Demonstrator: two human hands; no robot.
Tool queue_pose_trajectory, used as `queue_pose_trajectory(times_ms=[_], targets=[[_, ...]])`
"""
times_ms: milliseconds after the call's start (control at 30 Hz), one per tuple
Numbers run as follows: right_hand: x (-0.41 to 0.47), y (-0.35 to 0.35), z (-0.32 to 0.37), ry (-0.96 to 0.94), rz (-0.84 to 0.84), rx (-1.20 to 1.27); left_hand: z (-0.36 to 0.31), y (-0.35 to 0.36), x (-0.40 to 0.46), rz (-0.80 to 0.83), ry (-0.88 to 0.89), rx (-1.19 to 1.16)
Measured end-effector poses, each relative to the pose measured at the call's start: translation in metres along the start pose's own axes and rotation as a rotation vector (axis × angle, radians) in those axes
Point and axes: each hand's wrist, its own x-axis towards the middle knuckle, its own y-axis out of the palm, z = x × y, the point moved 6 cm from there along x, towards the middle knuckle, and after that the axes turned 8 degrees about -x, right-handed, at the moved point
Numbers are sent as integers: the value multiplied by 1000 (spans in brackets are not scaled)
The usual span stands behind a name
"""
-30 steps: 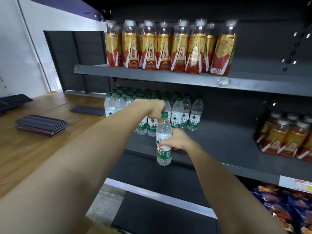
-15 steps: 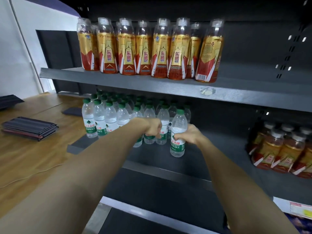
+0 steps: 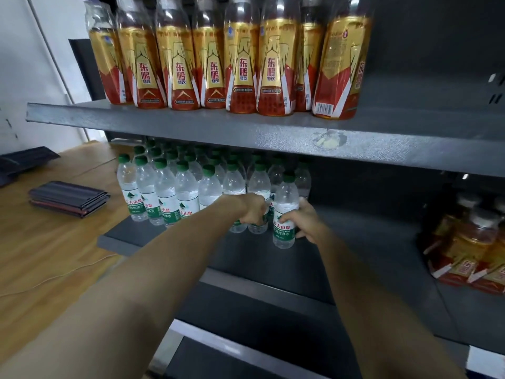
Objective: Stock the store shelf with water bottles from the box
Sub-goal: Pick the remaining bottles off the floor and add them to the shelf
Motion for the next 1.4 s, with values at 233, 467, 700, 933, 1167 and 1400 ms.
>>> queue_pose_trajectory(times_ms=[233,467,700,933,1167,1400], targets=[[17,1,-5,-19,-63,55,9,6,12,-11,-1,47],[19,12,-13,-11,-133,-179,13,13,17,1,-6,70],[22,18,-12,-48,-292,-281,17,18,23,-9,1,95],[29,23,-7,-109,-327,-324,23,10,23,-45,-3,147],[26,23,-8,-84,-298,-407,12,9,18,-51,-21,157],[4,20,-15,-29,-258,-433,2,9,-1,-88,-40,188]])
